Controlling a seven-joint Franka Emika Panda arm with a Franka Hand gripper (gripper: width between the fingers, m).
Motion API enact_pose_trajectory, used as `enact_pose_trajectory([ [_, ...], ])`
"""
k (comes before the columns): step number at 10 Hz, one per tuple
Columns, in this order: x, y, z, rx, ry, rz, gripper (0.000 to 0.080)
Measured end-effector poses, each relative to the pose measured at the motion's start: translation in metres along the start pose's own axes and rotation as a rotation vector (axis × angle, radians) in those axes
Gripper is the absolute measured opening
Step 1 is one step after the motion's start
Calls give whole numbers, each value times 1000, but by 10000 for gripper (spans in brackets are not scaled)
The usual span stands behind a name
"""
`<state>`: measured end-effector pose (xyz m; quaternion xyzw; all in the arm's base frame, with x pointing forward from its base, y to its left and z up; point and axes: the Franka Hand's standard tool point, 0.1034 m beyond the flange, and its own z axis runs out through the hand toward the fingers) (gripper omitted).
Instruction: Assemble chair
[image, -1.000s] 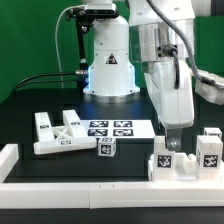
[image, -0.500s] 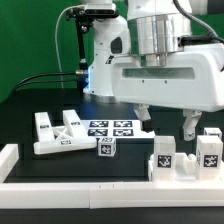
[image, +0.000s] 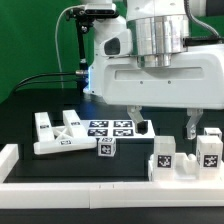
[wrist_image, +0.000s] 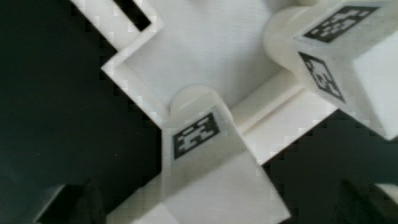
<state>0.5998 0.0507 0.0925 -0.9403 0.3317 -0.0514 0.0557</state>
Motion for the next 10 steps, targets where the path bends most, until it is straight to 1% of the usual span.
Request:
enact_pose_trajectory([
  [3,0,2,0,2,7,-31,649],
  [4,-2,14,1,13,41,-129,649],
  [5,-13,22,5,5,60,-169,649],
  [6,-20,23,9,3,90,-240,649],
  [7,-31,25,14,-4,94,-260,649],
  [8,-29,26,14,-10,93,-335,649],
  [10,-29,26,14,-9,108,-340,649],
])
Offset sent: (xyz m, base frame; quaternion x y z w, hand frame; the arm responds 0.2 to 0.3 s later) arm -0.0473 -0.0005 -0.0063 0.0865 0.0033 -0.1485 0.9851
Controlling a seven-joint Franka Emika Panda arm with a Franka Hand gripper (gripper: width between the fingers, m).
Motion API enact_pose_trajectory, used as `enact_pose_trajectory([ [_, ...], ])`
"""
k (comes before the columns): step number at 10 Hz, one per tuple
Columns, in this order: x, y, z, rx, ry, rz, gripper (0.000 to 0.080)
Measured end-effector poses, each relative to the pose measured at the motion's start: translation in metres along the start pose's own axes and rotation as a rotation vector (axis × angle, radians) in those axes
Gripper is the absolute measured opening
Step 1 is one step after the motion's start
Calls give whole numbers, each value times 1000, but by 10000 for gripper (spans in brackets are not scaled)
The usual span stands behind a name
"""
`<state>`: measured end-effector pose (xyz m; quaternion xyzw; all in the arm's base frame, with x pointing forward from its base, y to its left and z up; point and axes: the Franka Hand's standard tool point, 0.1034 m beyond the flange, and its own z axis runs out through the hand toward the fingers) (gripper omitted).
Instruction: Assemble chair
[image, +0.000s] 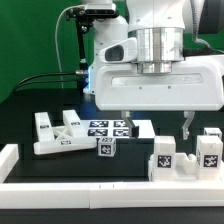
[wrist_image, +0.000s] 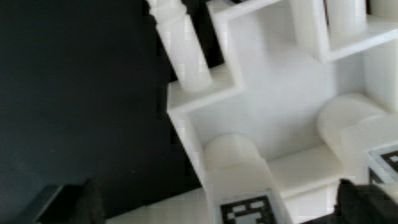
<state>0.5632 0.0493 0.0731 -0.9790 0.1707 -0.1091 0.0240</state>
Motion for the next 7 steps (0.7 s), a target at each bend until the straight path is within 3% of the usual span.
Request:
enact_pose_trajectory([
  [2,-13,6,10,-15,28,-38,649],
  [4,1,22,19,-31,83,-69,649],
  [5,-1,25,30,-39,86,-70,649],
  [7,-2,20,40,-41,82,-73,649],
])
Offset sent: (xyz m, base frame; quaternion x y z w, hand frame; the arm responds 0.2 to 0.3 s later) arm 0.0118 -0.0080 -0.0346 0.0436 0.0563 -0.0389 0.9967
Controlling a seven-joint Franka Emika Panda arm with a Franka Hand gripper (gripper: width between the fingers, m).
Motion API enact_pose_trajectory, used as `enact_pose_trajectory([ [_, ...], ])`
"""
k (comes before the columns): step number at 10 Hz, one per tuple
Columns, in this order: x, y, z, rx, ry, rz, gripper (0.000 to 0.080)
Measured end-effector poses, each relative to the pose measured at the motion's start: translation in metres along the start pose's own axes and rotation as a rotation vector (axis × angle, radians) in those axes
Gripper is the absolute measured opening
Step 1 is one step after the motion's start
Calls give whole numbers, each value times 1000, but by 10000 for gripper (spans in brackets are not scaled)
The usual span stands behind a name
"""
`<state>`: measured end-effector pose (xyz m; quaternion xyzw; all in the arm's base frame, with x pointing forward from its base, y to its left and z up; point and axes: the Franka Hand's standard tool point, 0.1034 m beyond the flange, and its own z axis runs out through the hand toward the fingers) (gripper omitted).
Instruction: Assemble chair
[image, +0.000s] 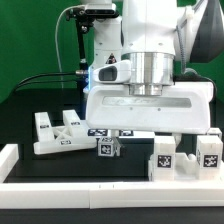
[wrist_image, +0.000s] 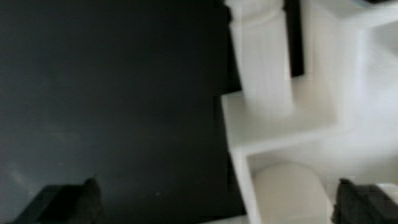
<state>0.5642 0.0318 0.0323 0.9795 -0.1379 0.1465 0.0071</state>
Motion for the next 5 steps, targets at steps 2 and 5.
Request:
enact_pose_trajectory([
  [2,-5,-3,15,-10,-9,-9,649],
  [5,-10,-6,23,-12,-1,-1,649],
])
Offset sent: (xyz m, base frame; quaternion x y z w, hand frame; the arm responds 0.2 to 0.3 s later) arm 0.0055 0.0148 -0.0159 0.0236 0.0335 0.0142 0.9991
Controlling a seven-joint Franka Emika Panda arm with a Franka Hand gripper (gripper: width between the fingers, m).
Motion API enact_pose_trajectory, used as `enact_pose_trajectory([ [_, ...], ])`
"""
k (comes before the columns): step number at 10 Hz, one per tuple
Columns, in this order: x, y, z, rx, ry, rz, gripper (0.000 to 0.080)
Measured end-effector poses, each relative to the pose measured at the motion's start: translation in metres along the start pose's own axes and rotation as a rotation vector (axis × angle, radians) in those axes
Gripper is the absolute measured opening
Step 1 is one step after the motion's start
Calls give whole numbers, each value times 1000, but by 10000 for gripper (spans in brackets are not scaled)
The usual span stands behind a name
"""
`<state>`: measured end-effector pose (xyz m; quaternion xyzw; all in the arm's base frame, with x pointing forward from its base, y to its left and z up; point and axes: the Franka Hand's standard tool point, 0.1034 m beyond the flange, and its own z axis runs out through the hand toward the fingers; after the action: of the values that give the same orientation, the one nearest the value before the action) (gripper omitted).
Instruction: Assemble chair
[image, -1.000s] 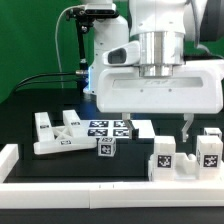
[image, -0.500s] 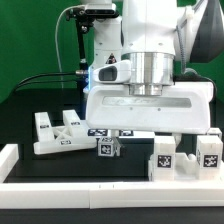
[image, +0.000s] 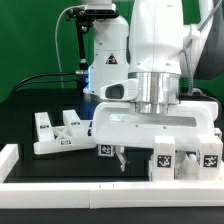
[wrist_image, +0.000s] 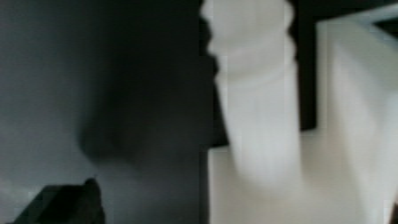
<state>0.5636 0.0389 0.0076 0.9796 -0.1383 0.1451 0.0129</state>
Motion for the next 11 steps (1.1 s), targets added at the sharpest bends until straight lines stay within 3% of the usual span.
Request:
enact_pose_trajectory([
  [2,0,1,0,-1,0,0,394],
  [3,0,1,0,-1,0,0,394],
  [4,0,1,0,-1,0,0,191],
  [5,0,1,0,-1,0,0,71],
  [11,-3,4,-1,-2,-5,-54,52],
])
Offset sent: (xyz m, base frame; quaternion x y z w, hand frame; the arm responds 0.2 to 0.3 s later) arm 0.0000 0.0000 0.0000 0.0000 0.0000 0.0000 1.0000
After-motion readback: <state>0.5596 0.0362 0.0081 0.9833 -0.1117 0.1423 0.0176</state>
